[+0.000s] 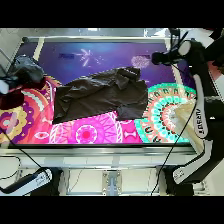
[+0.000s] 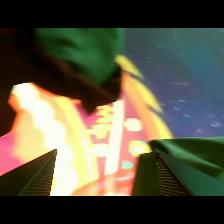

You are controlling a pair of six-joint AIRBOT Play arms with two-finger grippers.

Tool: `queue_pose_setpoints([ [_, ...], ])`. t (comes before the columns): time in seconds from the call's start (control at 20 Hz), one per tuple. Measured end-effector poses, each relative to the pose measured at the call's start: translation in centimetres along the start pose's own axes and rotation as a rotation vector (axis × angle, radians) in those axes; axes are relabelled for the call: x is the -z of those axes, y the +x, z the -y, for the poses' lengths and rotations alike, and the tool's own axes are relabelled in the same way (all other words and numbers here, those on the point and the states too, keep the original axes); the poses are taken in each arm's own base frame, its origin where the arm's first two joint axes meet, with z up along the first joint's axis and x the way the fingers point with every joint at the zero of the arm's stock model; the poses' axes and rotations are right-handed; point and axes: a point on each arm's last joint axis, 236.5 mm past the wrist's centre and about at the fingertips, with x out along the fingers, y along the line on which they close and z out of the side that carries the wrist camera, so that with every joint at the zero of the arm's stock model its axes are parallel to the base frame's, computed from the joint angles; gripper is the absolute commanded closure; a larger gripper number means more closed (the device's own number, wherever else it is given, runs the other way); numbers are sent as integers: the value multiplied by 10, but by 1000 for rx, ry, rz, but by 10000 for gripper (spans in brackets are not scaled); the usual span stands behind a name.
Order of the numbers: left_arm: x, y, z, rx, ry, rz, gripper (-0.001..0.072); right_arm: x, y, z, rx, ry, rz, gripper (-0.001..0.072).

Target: Fold the shirts.

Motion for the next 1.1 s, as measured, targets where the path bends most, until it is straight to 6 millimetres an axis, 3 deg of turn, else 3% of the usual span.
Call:
queue_pose_setpoints([
  [0.05, 4, -12, -29, -53, -40, -20, 18, 15, -13, 21, 26, 5, -66, 286],
  [0.15, 34, -38, -88, -169, -133, -98, 17, 43, -38, 48, 39, 25, -172, 285],
  [0.25, 86, -59, -126, -249, -233, -212, 18, 64, -55, 61, 26, 47, -246, 284],
  [0.3, 115, -67, -134, -260, -292, -269, 18, 72, -60, 62, 10, 58, -272, 285],
  [0.4, 172, -73, -125, -207, -377, -392, 18, 82, -62, 61, -22, 72, -301, 285],
  [0.55, 230, -66, -73, 16, -488, -531, 18, 84, -61, 44, -97, 74, -301, 284],
  [0.65, 247, -61, -48, 132, -526, -578, 18, 82, -60, 32, -136, 62, -295, 284],
  [0.8, 262, -56, -28, 230, -549, -630, 18, 81, -59, 14, -183, 33, -291, 285],
  [1.1, 271, -40, 9, 317, -496, -645, 21, 78, -57, -16, -248, -11, -282, 285],
])
